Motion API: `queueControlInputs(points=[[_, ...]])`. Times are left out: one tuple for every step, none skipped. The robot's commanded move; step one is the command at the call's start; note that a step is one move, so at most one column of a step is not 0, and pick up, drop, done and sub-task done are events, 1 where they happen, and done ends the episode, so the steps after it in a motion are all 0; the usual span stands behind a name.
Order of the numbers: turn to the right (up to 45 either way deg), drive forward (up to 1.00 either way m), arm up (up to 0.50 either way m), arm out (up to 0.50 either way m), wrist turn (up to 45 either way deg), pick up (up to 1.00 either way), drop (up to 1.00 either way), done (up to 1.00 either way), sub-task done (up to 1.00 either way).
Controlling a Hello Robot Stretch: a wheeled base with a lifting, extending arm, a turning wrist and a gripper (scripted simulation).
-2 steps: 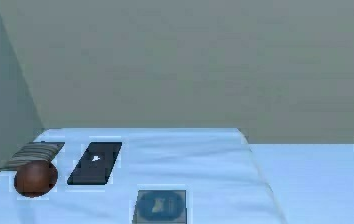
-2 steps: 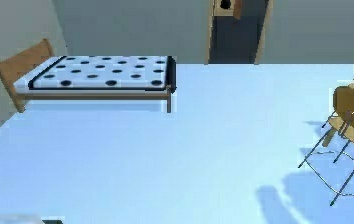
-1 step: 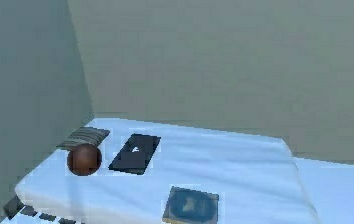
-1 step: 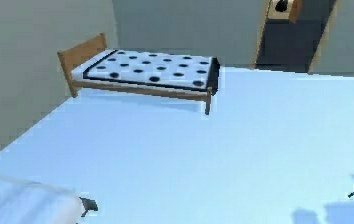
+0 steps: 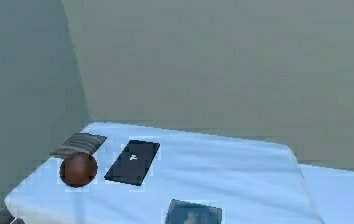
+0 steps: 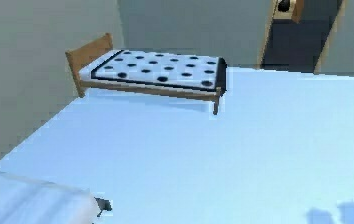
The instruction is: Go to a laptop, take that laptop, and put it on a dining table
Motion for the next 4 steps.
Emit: queueControlInputs(points=[[-45.0,0.0,0.0,0.0,0.0,0.0,0.0,0.0,0.0],[-45.0,0.0,0.0,0.0,0.0,0.0,0.0,0.0,0.0],[-15.0,0.0,0.0,0.0,0.0,0.0,0.0,0.0,0.0],[45.0,0.0,0.0,0.0,0.0,0.0,0.0,0.0,0.0]])
